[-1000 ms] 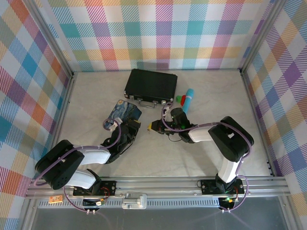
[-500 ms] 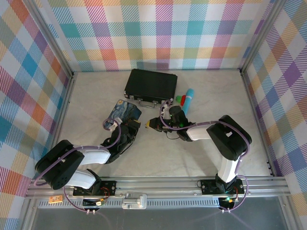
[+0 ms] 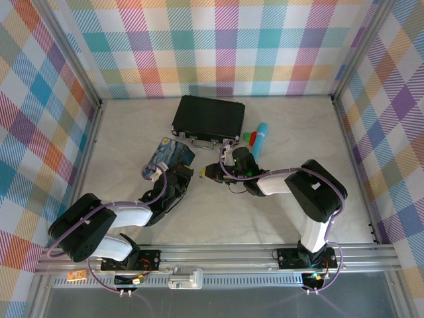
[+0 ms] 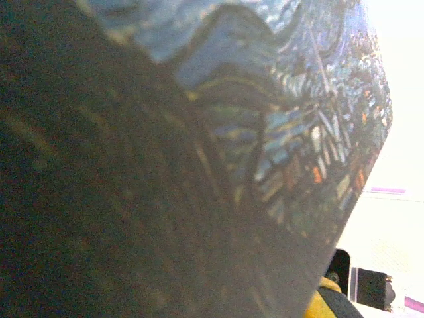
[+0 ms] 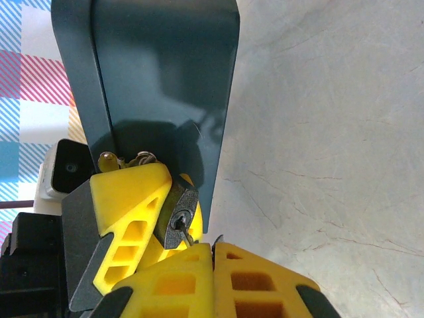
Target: Unlock a padlock with a key
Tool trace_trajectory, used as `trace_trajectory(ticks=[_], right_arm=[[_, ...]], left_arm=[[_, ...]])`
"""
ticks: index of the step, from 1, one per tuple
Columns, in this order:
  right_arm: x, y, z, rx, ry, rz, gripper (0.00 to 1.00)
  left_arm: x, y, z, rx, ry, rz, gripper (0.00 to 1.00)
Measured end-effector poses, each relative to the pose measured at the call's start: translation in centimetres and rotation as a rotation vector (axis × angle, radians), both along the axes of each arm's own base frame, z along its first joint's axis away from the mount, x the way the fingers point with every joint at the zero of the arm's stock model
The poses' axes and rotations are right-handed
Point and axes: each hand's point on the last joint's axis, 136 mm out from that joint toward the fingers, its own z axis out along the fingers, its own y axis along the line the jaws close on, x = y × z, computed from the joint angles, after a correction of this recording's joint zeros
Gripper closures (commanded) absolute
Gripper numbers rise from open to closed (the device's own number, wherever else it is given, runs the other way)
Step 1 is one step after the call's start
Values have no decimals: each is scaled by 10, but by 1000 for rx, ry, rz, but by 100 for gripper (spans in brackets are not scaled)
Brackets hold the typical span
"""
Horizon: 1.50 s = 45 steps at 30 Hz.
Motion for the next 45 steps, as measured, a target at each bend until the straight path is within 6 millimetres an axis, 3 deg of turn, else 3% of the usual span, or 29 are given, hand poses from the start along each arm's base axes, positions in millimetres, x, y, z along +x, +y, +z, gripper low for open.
trace_trajectory(ticks=[45], right_arm=[[-6,-1,6,0,-29,-2,100]], left_arm=[[3,-3,-2,-2,44,5,100]])
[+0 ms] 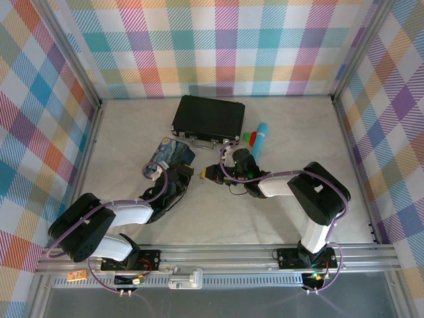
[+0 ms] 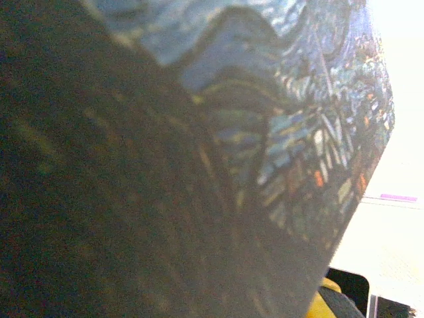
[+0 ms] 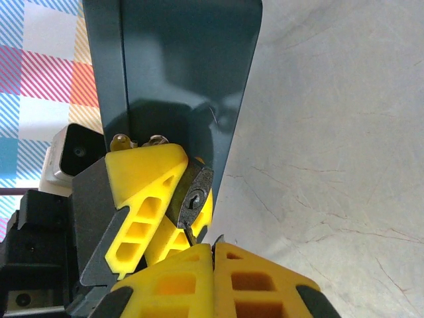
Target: Unlock a padlock with a key
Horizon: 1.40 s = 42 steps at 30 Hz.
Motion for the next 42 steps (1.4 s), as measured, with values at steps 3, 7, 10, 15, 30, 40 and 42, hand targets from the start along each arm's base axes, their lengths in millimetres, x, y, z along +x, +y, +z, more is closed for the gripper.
trace_trajectory(ticks=[3,7,10,15,30,40,42], right_arm=[[2,1,3,10,-25,2,100],[5,2,2,16,-62,2,100],[8,1,3,25,-73,-2,100],[4,-1,0,30,-72,-3,100],[-13,-26,-6,23,-15,-83,100],[-3,-24,12,96,-43,-132,100],[-2,-23,9,103,-34,-135,100]], left_arm=[[1,1,1,-10,2,6,100],[1,1,0,-23,9,11,100],[1,1,1,-31,11,12,100],[-1,0,4,-53,17,11,100],[7,4,10,-59,59,-35,100],[-1,-9,6,-23,98,-165,100],[-2,-10,6,-21,97,-177,100]])
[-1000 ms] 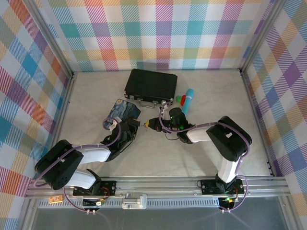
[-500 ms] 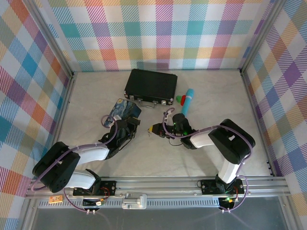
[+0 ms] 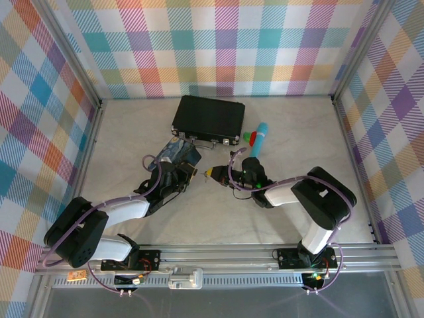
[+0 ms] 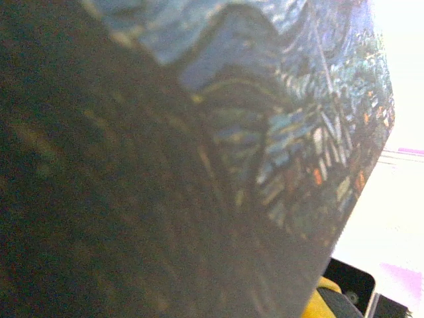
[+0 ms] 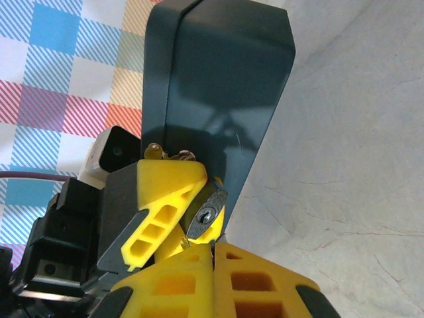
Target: Unlock a padlock with a key
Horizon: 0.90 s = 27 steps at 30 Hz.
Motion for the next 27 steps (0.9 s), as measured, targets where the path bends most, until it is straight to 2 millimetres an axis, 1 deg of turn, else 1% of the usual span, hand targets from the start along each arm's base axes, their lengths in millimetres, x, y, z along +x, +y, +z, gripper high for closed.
trace_trajectory(ticks=[3,5,12,21,27], right_arm=[[1,1,-8,1,25,-5,100],[1,1,-10,4,34,-7,100],[3,3,-5,36,32,-11,100],[5,6,-14,38,59,-15,100],[6,7,-12,43,55,-15,100]], left_arm=[[-1,-1,0,-2,0,-7,100],[-1,-1,0,-1,0,-10,100],[-1,-1,0,-2,0,-10,100],[0,-2,1,-4,-3,-9,100],[0,-2,1,-7,-5,-8,100]])
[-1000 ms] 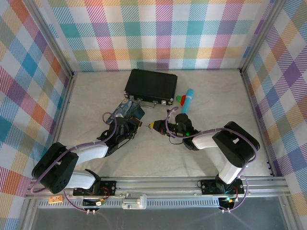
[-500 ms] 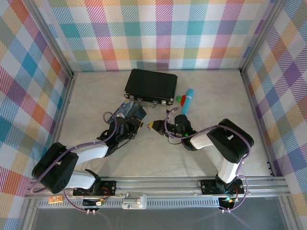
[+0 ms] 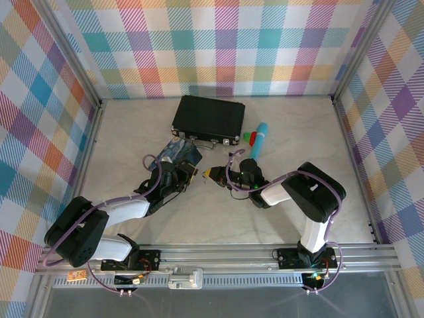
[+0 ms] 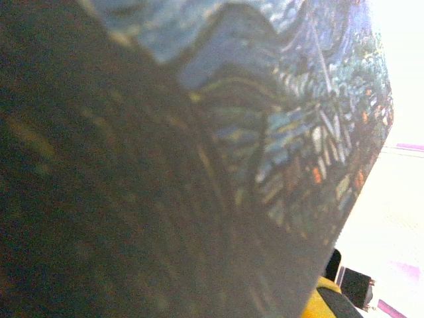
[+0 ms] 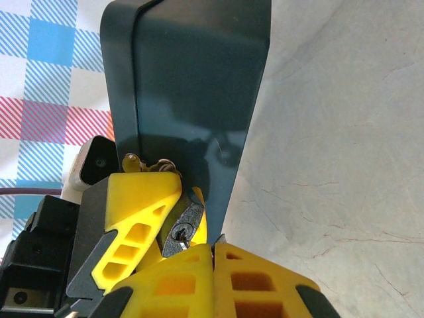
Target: Unlock a padlock with a key
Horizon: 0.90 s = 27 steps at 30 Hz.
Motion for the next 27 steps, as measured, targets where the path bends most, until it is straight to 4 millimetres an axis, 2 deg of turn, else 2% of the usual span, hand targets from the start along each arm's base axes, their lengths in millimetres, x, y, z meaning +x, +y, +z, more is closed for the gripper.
trace_trajectory(ticks=[5,16,27], right_arm=[[4,2,3,10,0,-10,100],[12,4,-4,56,109,-74,100],[4,-2,2,30,184,-130,100]], left_arm=[[2,-1,1,-7,-9,2,100],[5,-2,-3,2,-17,25,100],[12,-12,-10,-9,-37,48,100]])
